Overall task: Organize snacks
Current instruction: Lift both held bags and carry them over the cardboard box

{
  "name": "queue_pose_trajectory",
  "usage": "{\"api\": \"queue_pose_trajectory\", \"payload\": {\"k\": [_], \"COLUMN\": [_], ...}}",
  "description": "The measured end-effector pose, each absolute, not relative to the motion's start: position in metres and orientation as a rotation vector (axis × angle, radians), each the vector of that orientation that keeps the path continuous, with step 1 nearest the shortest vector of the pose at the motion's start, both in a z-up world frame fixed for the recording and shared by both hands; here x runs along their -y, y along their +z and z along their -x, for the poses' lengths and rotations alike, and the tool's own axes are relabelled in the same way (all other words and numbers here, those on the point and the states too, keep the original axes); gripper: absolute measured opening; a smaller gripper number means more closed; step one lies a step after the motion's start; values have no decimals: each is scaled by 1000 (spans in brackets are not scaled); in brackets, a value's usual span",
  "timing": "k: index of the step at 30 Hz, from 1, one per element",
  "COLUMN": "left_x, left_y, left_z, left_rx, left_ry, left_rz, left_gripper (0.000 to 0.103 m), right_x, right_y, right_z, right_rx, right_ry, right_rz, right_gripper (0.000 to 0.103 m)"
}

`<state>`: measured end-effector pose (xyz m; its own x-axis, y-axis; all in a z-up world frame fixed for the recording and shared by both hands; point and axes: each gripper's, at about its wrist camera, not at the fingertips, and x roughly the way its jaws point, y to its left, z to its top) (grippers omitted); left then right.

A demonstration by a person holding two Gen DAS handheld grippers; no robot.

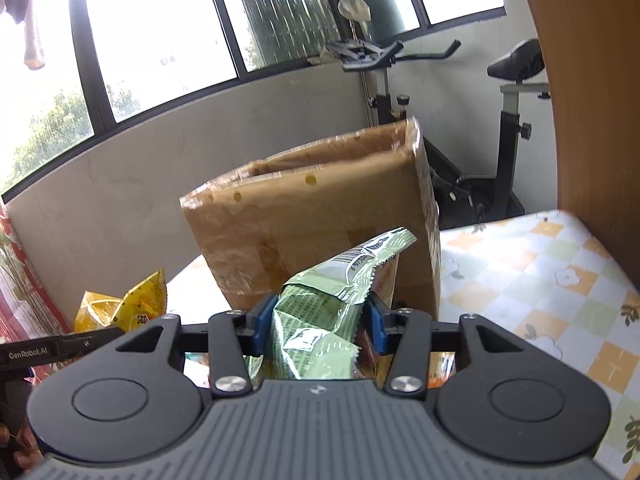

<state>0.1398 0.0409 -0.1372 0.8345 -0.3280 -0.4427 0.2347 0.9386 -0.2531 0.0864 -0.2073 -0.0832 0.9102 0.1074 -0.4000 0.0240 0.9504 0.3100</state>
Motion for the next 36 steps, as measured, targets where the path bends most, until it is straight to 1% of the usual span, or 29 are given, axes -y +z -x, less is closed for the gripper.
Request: {"api": "queue_pose_trajectory", "payload": {"k": [7, 13, 21, 24, 29, 36], "left_x": [-42, -34, -10, 3, 30, 56], "left_y": [-100, -64, -24, -15, -10, -28], "left_z": [-146, -158, -195, -220, -261, -302], "left_rx": [-417, -326, -246, -238, -225, -303], "left_ry": [-328, -350, -354, -357, -349, -351], "left_rz": [176, 149, 116, 114, 64, 11], "left_gripper": [73, 73, 73, 73, 73, 73], "right_x": [214, 218, 227, 231, 237, 234], "right_y": [-27, 17, 50, 55, 47, 4], "right_z": [-86, -106, -155, -182, -233, -287], "right_rx": [-289, -192, -113, -107, -122, -211], "right_ry": [66, 77, 68, 53, 18, 13], "right_rz": [-281, -229, -162, -137, -83, 1], "right_gripper": [48, 48, 48, 48, 48, 48]}}
